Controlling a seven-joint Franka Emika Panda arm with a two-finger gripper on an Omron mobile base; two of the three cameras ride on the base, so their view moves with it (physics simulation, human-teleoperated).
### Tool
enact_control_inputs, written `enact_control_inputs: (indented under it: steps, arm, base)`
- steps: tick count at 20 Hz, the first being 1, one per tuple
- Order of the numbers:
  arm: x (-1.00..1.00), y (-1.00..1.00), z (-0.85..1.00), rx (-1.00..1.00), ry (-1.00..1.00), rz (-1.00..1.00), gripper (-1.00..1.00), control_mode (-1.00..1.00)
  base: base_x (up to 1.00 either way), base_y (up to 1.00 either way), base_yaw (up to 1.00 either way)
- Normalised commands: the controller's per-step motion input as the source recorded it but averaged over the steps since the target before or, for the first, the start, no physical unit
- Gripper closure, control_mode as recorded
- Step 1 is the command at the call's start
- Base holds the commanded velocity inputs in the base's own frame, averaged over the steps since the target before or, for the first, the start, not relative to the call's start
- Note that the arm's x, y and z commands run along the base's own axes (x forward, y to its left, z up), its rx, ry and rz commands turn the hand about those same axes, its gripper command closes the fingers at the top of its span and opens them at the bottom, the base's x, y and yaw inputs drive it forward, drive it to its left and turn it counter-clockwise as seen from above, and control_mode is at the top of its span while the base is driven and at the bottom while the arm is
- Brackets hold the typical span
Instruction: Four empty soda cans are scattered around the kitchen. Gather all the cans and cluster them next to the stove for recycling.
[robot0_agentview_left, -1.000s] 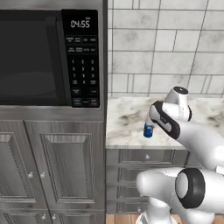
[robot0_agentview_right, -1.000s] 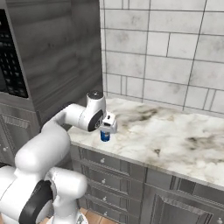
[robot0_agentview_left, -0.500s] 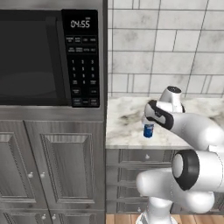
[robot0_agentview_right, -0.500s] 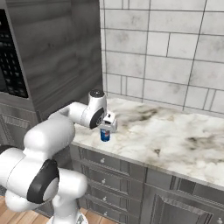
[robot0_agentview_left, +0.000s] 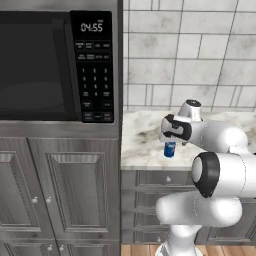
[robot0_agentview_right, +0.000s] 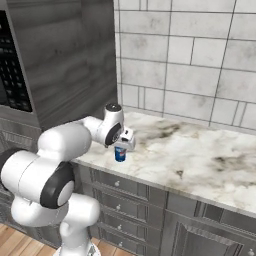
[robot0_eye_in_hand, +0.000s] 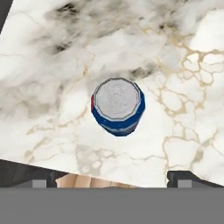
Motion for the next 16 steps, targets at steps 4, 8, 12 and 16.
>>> enact_control_inputs:
  steps: [4, 8, 12, 16]
  arm:
    - [0.23, 0.00, -0.15, 0.00, 0.00, 0.00, -1.00, -1.00]
    - [0.27, 0.00, -0.18, 0.00, 0.00, 0.00, -1.00, -1.00]
    - [0.31, 0.00, -0.20, 0.00, 0.00, 0.00, -1.00, -1.00]
    - [0.26, -0.10, -0.17, 0.00, 0.00, 0.00, -1.00, -1.00]
  base:
    - [0.00, 0.00, 0.00]
    - [0.00, 0.00, 0.00]
    - [0.00, 0.00, 0.00]
    - [0.00, 0.00, 0.00]
